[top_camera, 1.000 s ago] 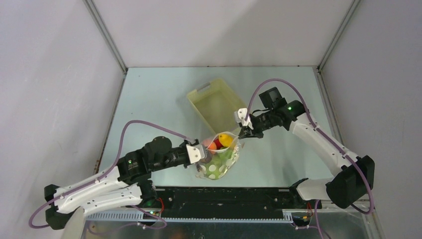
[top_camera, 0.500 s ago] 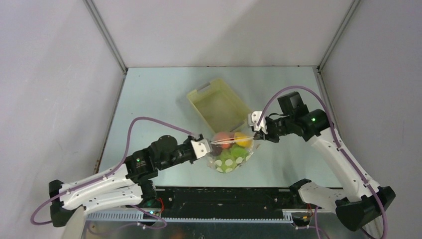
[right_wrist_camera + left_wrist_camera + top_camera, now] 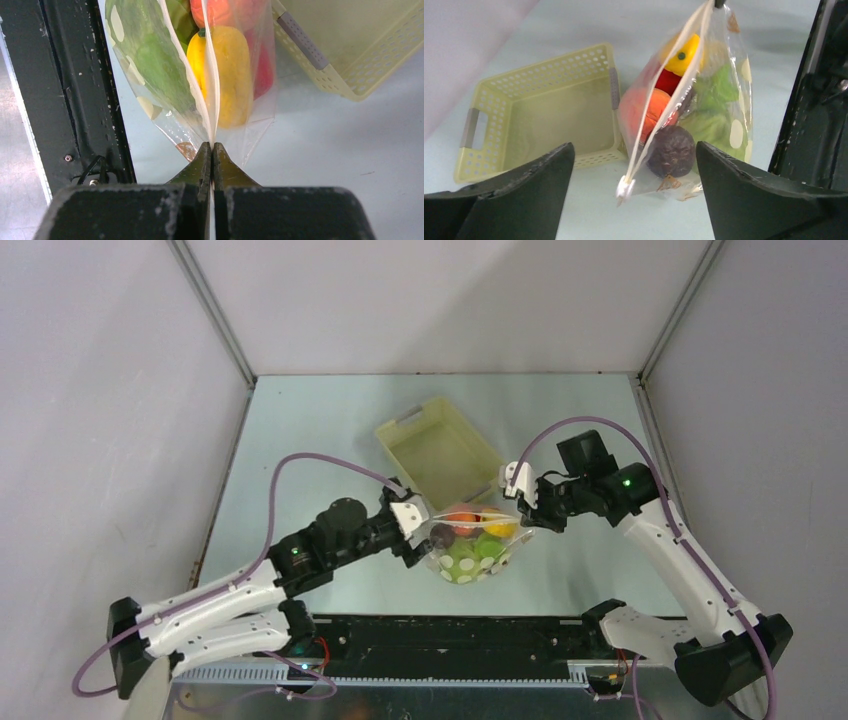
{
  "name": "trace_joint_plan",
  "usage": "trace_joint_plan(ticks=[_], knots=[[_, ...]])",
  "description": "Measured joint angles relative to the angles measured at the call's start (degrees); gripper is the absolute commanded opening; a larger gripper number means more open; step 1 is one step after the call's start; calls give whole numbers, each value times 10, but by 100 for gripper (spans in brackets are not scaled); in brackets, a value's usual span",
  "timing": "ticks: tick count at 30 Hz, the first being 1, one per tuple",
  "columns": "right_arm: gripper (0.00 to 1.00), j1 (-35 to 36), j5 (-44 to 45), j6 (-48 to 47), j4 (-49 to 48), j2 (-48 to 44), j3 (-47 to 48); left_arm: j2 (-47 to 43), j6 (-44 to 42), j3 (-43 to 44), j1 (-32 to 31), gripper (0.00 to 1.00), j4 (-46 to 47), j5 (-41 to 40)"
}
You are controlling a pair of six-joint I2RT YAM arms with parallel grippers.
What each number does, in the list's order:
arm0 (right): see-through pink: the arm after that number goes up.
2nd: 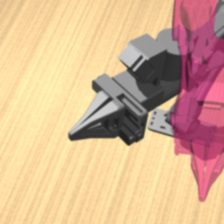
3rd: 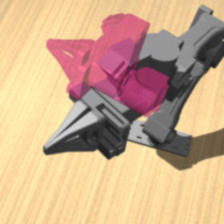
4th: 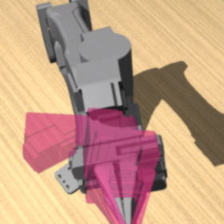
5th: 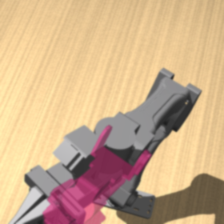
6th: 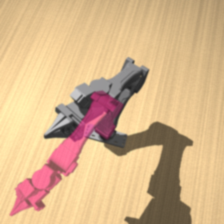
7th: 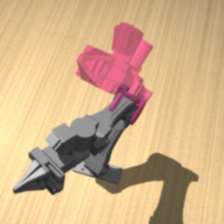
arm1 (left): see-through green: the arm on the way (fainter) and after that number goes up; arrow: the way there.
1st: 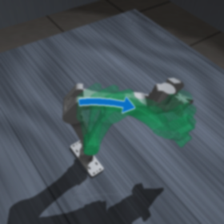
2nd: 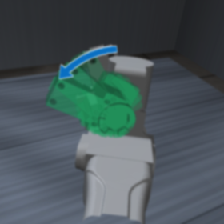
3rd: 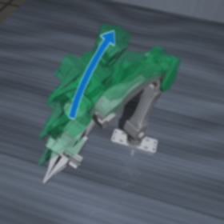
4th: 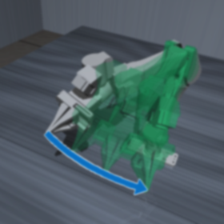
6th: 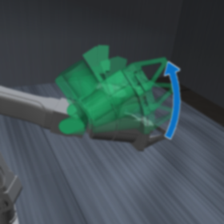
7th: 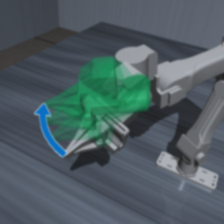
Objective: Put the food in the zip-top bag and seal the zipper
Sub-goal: Zip the zipper food storage bag at the center of the board.
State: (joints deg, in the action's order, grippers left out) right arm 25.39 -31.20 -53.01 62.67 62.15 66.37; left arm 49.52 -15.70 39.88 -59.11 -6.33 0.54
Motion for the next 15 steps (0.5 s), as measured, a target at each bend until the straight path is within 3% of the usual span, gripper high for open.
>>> trace_joint_plan(ticks=[4, 15], knots=[[0, 0, 0, 5, 0, 0, 0, -64, 52, -44, 24, 100, 36, 13], [0, 27, 31, 21, 0, 0, 0, -276, 214, -276, 82, 100, 201, 57]])
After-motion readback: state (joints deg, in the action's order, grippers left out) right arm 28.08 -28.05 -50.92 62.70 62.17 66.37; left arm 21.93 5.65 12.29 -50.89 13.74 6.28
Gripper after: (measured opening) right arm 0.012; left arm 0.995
